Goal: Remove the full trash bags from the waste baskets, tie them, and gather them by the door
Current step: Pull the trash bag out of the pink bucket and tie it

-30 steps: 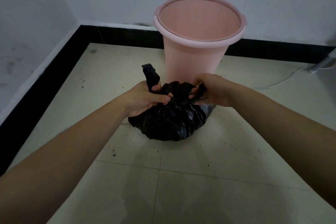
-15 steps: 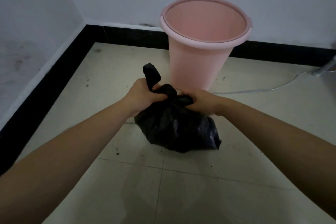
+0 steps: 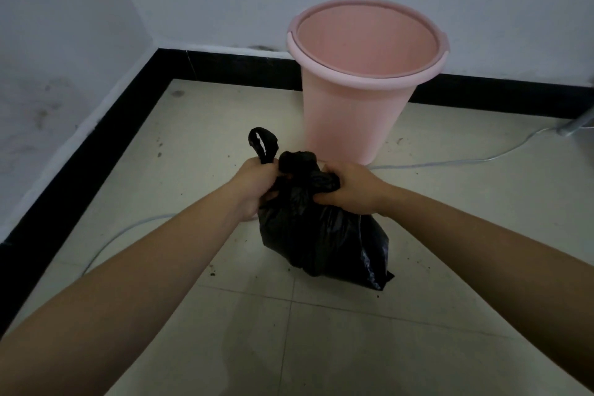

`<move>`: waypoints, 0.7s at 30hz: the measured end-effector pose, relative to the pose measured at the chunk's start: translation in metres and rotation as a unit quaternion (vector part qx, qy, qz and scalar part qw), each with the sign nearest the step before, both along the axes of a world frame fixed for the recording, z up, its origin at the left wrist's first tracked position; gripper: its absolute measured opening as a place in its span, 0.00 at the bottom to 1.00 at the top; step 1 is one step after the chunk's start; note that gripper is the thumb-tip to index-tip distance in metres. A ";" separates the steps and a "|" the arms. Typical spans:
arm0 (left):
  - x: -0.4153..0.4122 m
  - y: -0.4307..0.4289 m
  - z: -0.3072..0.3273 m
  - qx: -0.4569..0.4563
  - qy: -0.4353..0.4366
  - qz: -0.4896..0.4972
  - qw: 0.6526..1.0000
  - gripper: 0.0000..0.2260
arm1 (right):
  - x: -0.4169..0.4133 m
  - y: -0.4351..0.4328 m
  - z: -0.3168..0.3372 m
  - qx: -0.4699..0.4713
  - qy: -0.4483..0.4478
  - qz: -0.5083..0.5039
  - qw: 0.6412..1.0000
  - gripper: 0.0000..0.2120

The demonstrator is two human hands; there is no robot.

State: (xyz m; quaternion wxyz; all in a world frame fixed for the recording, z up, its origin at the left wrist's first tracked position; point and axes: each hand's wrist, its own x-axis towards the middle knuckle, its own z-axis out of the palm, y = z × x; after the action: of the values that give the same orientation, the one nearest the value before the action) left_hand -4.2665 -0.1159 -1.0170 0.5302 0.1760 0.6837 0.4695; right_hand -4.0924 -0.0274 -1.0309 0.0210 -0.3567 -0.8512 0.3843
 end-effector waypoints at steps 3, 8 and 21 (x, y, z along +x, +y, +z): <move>-0.008 0.001 -0.001 0.006 -0.057 -0.014 0.998 0.09 | 0.000 0.002 0.000 0.008 -0.010 -0.002 1.000 0.12; -0.009 0.002 -0.001 0.017 -0.117 -0.032 0.993 0.09 | 0.001 0.005 0.001 -0.004 -0.007 -0.004 1.000 0.12; 0.006 0.008 -0.002 0.049 -0.097 0.118 0.987 0.15 | 0.000 -0.009 -0.007 -0.019 0.018 0.060 0.998 0.25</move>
State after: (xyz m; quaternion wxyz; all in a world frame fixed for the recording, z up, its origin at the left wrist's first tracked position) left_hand -4.2609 -0.1076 -1.0186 0.5255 0.0732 0.6210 0.5770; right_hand -4.0929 -0.0362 -1.0377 0.0063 -0.2990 -0.8631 0.4070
